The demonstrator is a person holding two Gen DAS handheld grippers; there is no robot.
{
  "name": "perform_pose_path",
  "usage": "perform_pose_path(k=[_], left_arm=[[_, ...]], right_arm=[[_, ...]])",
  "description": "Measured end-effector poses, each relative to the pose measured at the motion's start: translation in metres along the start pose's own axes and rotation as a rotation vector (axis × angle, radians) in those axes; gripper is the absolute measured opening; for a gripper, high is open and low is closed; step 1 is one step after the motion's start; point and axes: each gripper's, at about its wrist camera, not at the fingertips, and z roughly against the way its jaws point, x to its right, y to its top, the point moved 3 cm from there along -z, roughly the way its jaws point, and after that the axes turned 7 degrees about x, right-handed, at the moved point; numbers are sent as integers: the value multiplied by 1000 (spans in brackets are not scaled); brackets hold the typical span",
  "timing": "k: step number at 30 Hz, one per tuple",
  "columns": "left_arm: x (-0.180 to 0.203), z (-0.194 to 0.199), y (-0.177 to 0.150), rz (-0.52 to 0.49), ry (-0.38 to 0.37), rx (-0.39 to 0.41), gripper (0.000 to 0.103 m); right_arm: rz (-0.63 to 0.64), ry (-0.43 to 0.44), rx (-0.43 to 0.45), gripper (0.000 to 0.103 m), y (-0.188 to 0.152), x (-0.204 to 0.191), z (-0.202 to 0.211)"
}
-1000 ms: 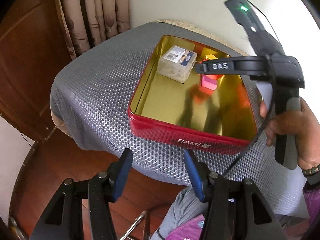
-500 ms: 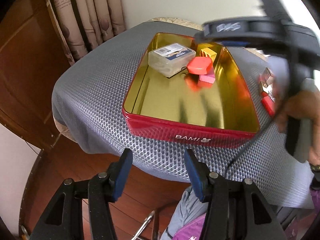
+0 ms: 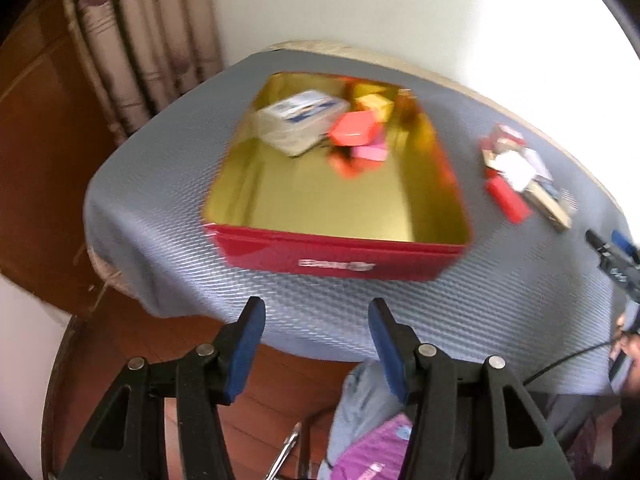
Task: Organize rigid objects
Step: 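Carry the red rounded box into the tin and open the right tool, then grasp the red rectangular block with the left tool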
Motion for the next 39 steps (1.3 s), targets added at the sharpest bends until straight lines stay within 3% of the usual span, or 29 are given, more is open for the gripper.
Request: perform_pose_path(k=[4,6,8,14,20,24,34,39], left_arm=[[37,7,-1,-106,-110,7,55],[62,5,-1,-147,-152,-8,55],[84,-1,3,-146,-213,-46,55],[149,-33,43,-92,-321,-137,55],[185,-76,86,-50,-291,-190,55],[195,-100,104,-45,-246,-211,55],[205,-138,114,-44,-168,-275,55],[205,-152,117,-4,-184,-282,55]], right_arm=[[-87,-103,-52,87,-32,64,-9],[-196,-59,-56,87,-36,85,-9],[-231,-48,-33,95,-37,90,-6],[-215,-3,-7,99,-35,83,0],[-311,57,33,100,-39,104,3],[-312,93,40,100,-38,104,6],[-328,146,54,100,-38,105,7],[-329,162,56,100,-38,104,8]])
